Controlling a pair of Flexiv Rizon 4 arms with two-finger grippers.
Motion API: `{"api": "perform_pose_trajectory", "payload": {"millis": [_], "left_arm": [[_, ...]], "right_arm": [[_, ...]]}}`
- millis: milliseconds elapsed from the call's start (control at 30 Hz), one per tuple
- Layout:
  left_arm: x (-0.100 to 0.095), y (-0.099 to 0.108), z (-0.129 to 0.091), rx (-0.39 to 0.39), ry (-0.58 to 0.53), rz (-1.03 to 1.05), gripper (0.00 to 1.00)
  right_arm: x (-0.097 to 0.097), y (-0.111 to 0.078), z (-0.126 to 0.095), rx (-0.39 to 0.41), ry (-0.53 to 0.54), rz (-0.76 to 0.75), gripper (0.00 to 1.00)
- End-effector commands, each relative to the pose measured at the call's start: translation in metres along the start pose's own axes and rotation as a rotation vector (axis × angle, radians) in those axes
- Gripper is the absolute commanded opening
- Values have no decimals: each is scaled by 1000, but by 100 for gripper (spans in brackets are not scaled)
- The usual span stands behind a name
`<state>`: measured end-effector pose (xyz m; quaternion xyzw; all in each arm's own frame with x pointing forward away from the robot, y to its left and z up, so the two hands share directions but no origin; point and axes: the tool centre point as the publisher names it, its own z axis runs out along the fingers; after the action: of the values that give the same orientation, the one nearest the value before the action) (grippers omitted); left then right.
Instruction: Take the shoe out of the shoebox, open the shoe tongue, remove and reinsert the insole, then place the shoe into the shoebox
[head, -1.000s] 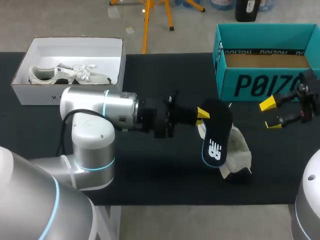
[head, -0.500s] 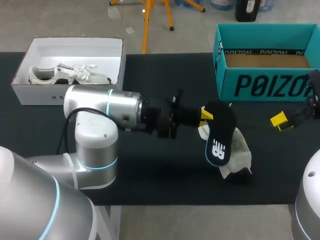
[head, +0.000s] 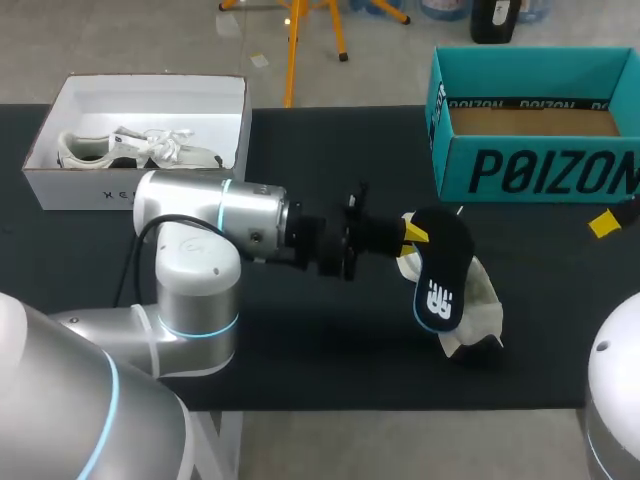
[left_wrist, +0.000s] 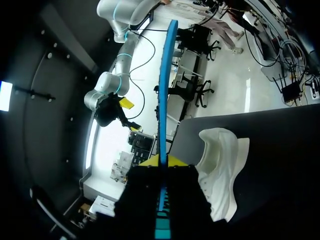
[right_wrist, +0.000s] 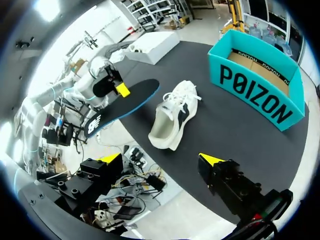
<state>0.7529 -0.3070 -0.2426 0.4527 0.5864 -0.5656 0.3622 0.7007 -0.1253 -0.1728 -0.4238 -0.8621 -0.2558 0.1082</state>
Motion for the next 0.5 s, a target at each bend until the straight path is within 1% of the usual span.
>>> {"api": "perform_pose_trajectory", "payload": {"millis": [33,167,200,233,367,400,500], "left_arm": [[1,2,4,-4,5,-4,0],[1,3,5,-7,11,-6,0],[1,3,5,-7,12,-6,0],[0,3,6,-8,13,-6,0],[-2,2,8,-13,23,-10,0],[-3,2,9,-46,18,5,0],[-3,2,9,-46,18,5,0]], "right_arm": [[2,3,-11,80,-76,0,100],[-1,-3,-10,75,-50,11,100],[-1,-4,-8,70,-40,40,100],[-2,-3,-6,77,-10,52,100],[-2,-3,-6,77,-10,52,100],[-2,-3,-6,77,-10,52,100],[-2,-3,-6,77,-10,52,100]]}}
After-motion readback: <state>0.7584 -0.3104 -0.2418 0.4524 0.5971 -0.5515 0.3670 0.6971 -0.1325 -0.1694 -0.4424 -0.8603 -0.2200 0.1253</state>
